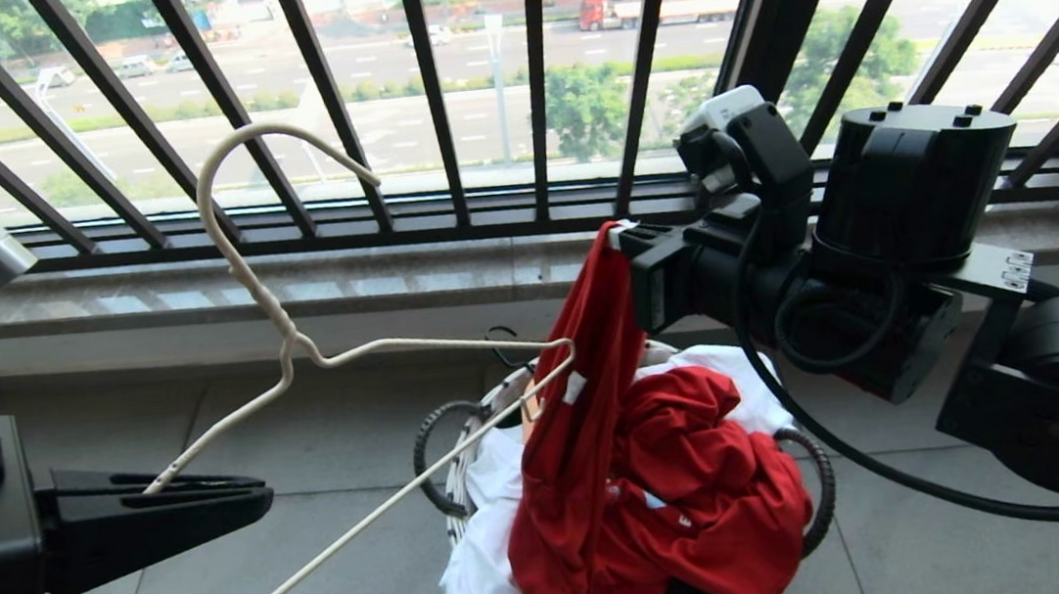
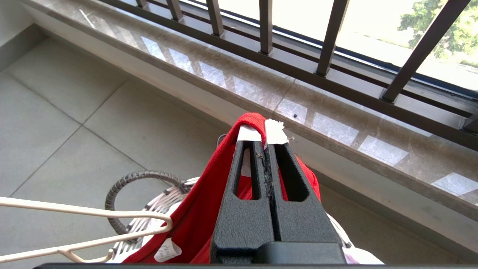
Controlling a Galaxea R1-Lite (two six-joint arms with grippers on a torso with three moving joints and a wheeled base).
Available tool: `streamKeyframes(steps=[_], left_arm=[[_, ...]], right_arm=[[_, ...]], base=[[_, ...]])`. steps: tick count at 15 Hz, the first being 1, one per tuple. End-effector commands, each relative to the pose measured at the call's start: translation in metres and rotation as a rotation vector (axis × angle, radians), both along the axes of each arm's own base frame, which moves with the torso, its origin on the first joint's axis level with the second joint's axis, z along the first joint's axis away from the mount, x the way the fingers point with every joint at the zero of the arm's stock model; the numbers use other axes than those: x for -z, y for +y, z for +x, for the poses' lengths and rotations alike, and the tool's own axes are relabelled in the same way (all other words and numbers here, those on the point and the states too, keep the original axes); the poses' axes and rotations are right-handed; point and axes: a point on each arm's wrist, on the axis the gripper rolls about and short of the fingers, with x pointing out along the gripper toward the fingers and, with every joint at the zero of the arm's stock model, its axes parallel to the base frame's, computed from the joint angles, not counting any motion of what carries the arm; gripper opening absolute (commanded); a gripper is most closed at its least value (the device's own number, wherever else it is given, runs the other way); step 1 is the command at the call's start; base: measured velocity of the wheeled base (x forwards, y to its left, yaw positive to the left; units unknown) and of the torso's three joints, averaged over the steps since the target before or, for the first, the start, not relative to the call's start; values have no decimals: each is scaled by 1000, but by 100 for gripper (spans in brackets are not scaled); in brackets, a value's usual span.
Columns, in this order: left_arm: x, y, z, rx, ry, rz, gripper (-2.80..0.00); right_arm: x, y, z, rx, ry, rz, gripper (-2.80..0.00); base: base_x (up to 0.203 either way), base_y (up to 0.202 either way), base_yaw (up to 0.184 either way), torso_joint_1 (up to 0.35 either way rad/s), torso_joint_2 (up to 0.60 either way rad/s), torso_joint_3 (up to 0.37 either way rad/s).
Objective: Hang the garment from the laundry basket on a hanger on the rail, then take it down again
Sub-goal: Pick up clothes from the basket, then hang the clothes on the clothes rack
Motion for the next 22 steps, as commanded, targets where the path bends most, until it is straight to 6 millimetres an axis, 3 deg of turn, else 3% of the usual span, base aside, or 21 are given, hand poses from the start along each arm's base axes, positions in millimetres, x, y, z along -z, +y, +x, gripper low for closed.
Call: streamKeyframes(steps=[1, 11, 22], left_arm=[[3, 1, -2, 2, 6, 4, -280], [6, -4, 5, 4, -83, -75, -280], [-1, 1, -2, -5, -131, -117, -280]], right_arm=[[-5, -3, -3, 2, -15, 11, -280], [-6, -4, -3, 5, -16, 11, -280], [5, 0, 7, 15, 4, -5, -280]], base=[[0, 0, 0, 0, 0, 0], [0, 0, 0, 1, 1, 13], [0, 0, 0, 2, 3, 198]])
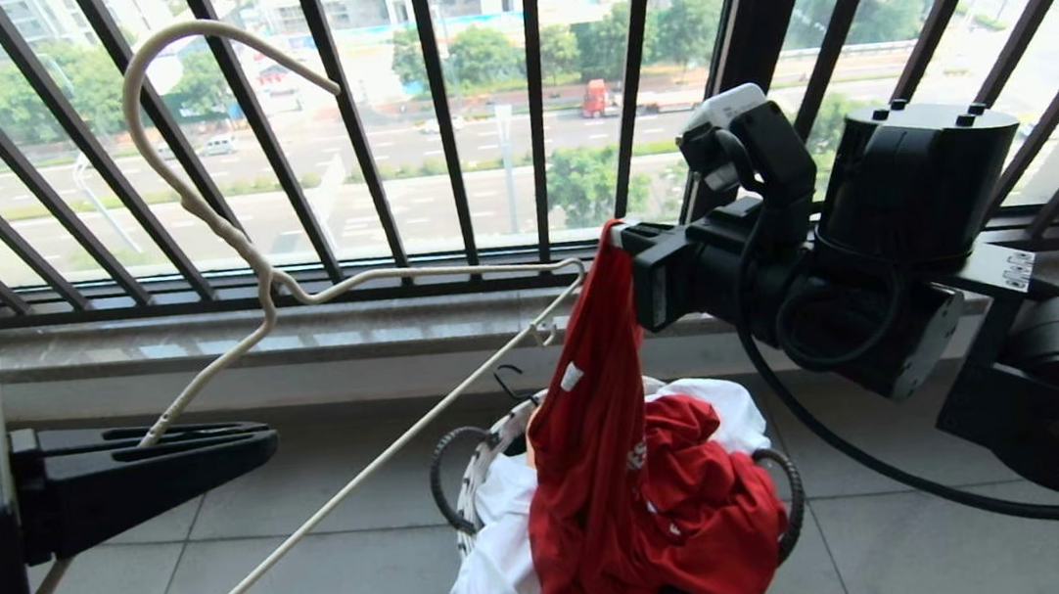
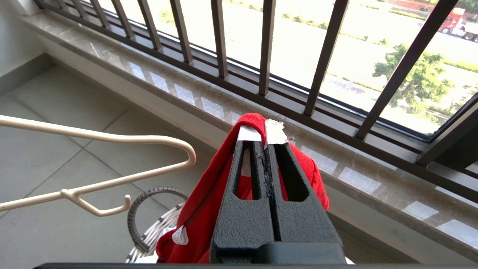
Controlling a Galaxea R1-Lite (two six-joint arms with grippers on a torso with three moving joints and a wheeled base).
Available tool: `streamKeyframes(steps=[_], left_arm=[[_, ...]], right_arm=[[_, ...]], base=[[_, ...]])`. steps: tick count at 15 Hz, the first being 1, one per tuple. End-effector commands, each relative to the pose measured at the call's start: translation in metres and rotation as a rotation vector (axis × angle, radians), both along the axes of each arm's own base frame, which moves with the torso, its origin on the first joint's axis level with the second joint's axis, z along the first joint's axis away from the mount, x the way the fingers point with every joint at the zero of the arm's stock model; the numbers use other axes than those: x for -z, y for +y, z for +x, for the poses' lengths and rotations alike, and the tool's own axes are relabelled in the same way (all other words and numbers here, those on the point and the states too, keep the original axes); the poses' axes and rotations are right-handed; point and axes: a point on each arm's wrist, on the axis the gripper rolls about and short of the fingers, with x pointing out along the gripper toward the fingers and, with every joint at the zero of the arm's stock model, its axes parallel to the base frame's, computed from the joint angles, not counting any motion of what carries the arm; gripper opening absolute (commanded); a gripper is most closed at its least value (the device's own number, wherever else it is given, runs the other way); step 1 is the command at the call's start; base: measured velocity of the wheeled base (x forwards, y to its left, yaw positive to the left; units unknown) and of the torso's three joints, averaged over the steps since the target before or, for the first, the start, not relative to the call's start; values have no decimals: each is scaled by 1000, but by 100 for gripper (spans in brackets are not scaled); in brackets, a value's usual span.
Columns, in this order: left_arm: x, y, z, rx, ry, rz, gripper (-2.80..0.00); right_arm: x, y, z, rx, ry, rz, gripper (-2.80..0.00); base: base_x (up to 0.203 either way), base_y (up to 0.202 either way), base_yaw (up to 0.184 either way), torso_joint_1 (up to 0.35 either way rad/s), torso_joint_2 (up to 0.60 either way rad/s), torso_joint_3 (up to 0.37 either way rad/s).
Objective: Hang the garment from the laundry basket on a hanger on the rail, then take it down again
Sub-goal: Hang the clothes on the clothes rack
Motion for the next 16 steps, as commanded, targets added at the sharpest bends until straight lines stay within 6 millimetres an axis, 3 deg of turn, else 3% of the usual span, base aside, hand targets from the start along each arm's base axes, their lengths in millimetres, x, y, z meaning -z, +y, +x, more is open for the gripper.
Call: streamKeyframes(steps=[1, 16], left_arm=[[0, 1, -1, 0, -2, -4, -280], [3, 2, -3, -1, -4, 9, -280]], right_arm=[[3, 1, 4, 6, 3, -4, -280], [12, 4, 10, 12, 24, -20, -280]], base=[[0, 0, 0, -1, 2, 203], [0, 0, 0, 1, 3, 204]])
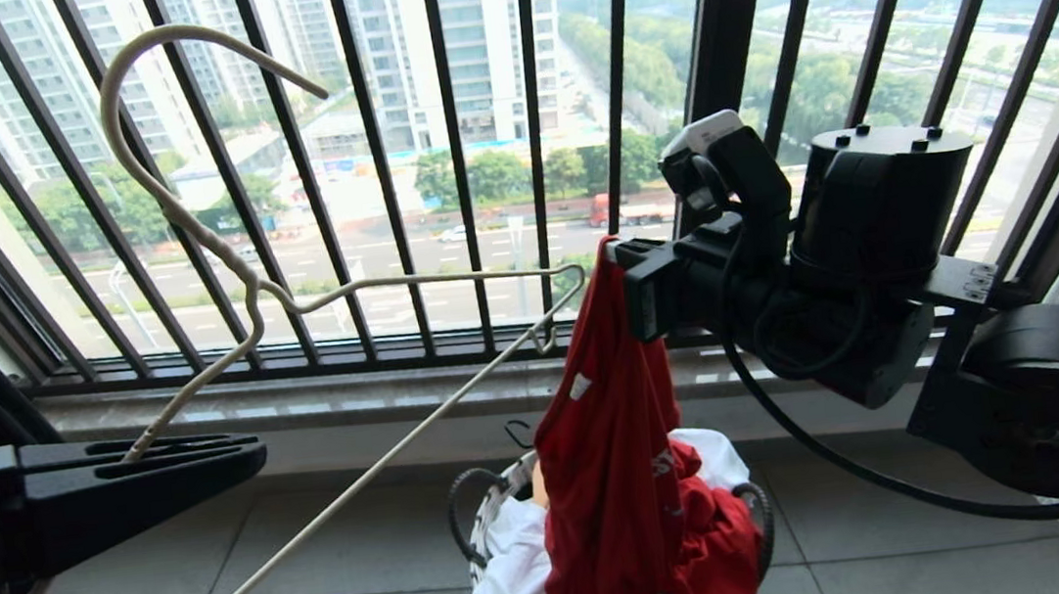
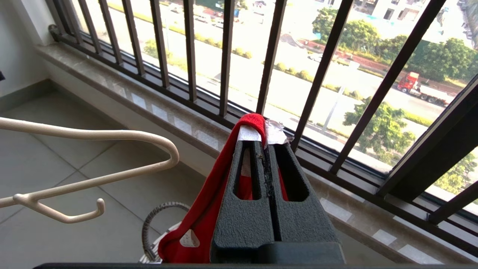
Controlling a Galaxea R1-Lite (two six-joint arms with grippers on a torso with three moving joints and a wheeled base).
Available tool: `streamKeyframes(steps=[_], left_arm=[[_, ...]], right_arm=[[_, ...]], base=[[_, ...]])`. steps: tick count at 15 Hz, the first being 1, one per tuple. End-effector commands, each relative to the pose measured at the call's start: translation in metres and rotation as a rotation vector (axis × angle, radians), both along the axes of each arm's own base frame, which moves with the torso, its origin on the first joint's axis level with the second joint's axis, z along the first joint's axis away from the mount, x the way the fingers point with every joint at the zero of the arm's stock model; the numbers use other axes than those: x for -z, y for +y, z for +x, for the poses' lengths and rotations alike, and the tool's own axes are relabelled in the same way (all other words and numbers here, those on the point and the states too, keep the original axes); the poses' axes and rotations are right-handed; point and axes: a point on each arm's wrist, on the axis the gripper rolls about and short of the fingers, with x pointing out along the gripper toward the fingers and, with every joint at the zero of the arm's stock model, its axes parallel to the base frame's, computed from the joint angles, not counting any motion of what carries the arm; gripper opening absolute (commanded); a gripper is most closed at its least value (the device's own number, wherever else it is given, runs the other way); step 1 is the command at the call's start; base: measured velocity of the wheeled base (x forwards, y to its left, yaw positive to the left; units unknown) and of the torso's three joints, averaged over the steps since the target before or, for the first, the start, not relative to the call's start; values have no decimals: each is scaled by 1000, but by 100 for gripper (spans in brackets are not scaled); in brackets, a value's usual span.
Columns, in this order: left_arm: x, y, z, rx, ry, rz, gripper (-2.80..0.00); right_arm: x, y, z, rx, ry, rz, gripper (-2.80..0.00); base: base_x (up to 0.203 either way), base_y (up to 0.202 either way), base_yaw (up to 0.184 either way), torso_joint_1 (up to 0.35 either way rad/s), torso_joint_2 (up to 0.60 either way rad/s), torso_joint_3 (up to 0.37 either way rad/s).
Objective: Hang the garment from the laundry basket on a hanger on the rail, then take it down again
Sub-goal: Hang the clothes on the clothes rack
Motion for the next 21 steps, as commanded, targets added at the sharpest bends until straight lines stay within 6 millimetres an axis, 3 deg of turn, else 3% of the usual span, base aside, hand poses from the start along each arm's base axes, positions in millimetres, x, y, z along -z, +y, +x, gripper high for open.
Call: streamKeyframes(steps=[1, 8, 15, 21], left_arm=[[0, 0, 0, 1, 2, 1, -280], [0, 0, 0, 1, 2, 0, -280], [6, -2, 3, -3, 23, 20, -280], [23, -19, 27, -4, 116, 83, -280]], right_arm=[[1, 0, 1, 3, -2, 0, -280], [1, 0, 1, 3, -1, -3, -280], [1, -2, 2, 10, -2, -2, -280], [-1, -3, 2, 10, -6, 1, -280]], base=[[0, 0, 0, 2, 4, 207], [0, 0, 0, 1, -3, 191], [0, 0, 0, 4, -2, 31], [0, 0, 0, 0, 4, 7]])
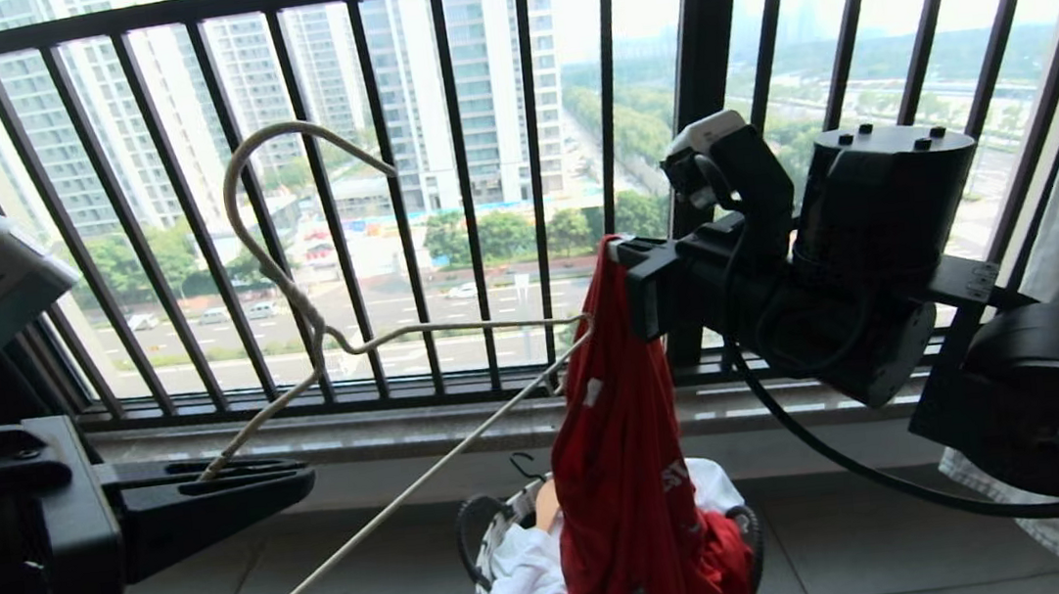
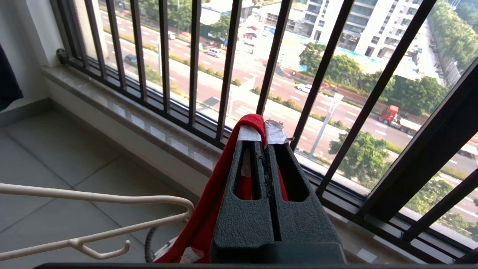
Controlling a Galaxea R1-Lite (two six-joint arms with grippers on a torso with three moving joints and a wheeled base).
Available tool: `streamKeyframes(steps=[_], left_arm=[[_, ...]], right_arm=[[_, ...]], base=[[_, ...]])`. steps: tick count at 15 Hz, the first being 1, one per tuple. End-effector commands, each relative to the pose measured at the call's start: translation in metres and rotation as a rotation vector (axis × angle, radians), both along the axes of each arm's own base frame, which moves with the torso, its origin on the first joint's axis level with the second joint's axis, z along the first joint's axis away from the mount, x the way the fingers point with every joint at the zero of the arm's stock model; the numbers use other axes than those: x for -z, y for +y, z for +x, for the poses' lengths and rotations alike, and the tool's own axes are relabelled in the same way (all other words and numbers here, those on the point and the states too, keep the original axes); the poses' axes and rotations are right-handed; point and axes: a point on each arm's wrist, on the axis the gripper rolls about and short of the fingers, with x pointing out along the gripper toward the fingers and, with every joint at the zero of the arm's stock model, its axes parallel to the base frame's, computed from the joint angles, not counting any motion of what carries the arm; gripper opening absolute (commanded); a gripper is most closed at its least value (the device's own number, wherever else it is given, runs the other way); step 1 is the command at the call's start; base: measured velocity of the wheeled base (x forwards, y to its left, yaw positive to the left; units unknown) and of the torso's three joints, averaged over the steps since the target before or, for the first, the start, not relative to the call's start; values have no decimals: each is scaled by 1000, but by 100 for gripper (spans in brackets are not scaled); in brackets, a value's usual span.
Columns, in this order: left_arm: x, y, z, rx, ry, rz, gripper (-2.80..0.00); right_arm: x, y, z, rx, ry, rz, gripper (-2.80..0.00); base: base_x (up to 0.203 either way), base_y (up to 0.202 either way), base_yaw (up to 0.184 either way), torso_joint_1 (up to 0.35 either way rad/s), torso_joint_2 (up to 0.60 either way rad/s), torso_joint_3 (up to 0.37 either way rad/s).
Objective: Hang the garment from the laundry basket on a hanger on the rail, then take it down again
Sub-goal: Hang the clothes on the clothes rack
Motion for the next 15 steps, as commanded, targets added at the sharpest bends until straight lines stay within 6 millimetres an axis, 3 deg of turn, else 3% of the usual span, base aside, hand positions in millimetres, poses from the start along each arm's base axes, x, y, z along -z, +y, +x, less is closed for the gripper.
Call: streamKeyframes(steps=[1, 11, 15], left_arm=[[9, -9, 12, 2, 49, 35, -280], [18, -18, 25, 6, 102, 56, -280], [26, -25, 34, 0, 26, -21, -280]], right_arm=[[0, 0, 0, 0, -3, 1, -280], [8, 14, -8, -49, 17, -14, -280], [13, 20, -14, -71, 30, -26, -280]], base=[[0, 0, 0, 0, 0, 0], [0, 0, 0, 0, 0, 0], [0, 0, 0, 0, 0, 0]])
